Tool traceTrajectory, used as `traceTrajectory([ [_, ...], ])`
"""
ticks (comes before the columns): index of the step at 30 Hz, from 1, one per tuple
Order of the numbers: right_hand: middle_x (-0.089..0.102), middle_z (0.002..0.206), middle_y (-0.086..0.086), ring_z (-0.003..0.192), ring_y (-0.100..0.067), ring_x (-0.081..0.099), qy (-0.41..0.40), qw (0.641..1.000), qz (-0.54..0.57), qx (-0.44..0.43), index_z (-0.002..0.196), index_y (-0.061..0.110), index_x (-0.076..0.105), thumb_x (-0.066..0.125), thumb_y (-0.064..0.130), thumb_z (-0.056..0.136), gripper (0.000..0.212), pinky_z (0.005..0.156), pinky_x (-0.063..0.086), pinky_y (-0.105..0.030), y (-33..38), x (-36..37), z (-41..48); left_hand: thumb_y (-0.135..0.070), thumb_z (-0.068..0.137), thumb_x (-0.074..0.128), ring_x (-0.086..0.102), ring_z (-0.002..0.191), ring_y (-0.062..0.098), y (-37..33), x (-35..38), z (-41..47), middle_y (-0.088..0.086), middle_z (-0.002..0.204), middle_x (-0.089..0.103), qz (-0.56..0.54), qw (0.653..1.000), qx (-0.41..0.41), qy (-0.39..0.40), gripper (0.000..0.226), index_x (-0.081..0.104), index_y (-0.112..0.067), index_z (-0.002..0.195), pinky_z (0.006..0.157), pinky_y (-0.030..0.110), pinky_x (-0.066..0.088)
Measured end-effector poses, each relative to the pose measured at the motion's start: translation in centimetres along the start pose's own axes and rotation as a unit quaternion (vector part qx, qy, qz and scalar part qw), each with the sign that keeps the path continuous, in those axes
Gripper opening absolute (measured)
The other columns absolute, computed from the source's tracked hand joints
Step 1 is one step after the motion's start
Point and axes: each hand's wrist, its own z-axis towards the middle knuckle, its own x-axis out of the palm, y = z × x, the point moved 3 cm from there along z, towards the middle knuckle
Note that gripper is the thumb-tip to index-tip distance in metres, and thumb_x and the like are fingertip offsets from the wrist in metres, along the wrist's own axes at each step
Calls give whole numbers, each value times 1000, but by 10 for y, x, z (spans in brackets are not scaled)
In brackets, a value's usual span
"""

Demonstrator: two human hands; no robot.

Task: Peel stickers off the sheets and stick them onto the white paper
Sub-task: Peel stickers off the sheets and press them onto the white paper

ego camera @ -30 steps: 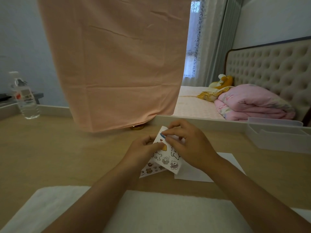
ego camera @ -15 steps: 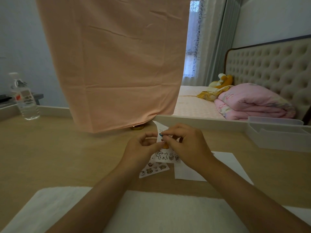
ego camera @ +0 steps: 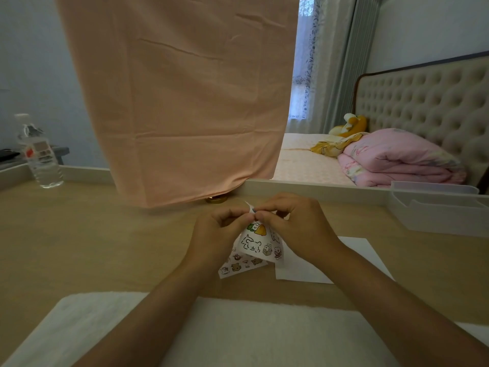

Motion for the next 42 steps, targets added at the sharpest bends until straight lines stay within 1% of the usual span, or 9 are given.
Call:
traceTrajectory([
  [5, 75, 84, 18, 72, -9, 68, 37, 999, 5, 16, 94, 38, 79, 73, 29, 88, 12, 68, 59, -42, 2, 0, -1, -9, 89, 71, 73, 80, 14, -2, -2, 2, -4, 85, 77, 33, 999, 27, 2, 15, 78, -21, 82, 73, 27, 59],
  [7, 75, 82, 19, 70, -8, 68, 39, 999, 9, 27, 93, 39, 79, 73, 28, 89, 13, 67, 59, -42, 4, 0, -2, -8, 88, 71, 73, 78, 11, -4, -2, 1, -5, 84, 77, 46, 998, 41, 5, 14, 78, -20, 82, 70, 22, 58],
  [10, 75, 82, 20, 71, -8, 68, 37, 999, 11, 32, 94, 37, 80, 71, 29, 90, 13, 67, 59, -43, 4, 0, -2, -8, 88, 71, 73, 77, 9, -5, -2, 1, -8, 84, 76, 59, 997, 58, -2, 15, 76, -22, 83, 70, 21, 58],
  [17, 73, 82, 20, 67, -5, 65, -15, 998, -62, -25, 95, 34, 80, 63, 42, 88, 20, 63, 57, -39, 11, -2, -5, -20, 91, 70, 71, 83, 10, 2, 0, 1, -5, 86, 76, 69, 997, 36, -5, 8, 78, -19, 90, 76, 29, 58],
  [22, 69, 83, 19, 61, -4, 61, -56, 991, -108, -51, 88, 31, 77, 58, 45, 87, 24, 57, 54, -33, 17, -1, -8, -14, 91, 70, 68, 77, 7, 3, 3, 0, -1, 84, 75, 20, 1000, 11, -17, 7, 77, -13, 90, 70, 20, 52],
  [27, 68, 85, 17, 67, -2, 59, -52, 994, -91, 6, 86, 29, 74, 68, 34, 89, 8, 62, 51, -29, 17, 3, -7, -8, 91, 69, 70, 73, 8, 5, 5, 0, 5, 81, 75, -13, 999, -11, -45, 8, 76, -8, 88, 63, 17, 52],
  [34, 71, 75, 14, 62, -4, 66, -28, 993, 20, 110, 81, 29, 74, 68, 29, 90, 11, 63, 59, -35, 10, 5, -5, -6, 91, 68, 71, 70, 8, 9, 6, 0, 6, 81, 76, -36, 997, -32, -56, 7, 75, -6, 88, 60, 16, 52],
  [39, 71, 83, 16, 65, -2, 63, -7, 995, 7, 98, 86, 32, 75, 71, 36, 88, 7, 66, 58, -36, 10, 4, -4, -9, 92, 68, 70, 71, 9, 9, 6, 0, 5, 82, 76, -39, 996, -47, -62, 8, 75, -11, 88, 59, 14, 51],
  [42, 71, 91, 18, 67, 0, 60, 1, 997, -9, 82, 93, 34, 78, 77, 43, 83, 14, 68, 56, -32, 8, 1, -4, -12, 94, 66, 74, 76, 16, 9, 5, 1, 6, 84, 77, -55, 996, -61, -47, 9, 75, -11, 93, 63, 20, 55],
])
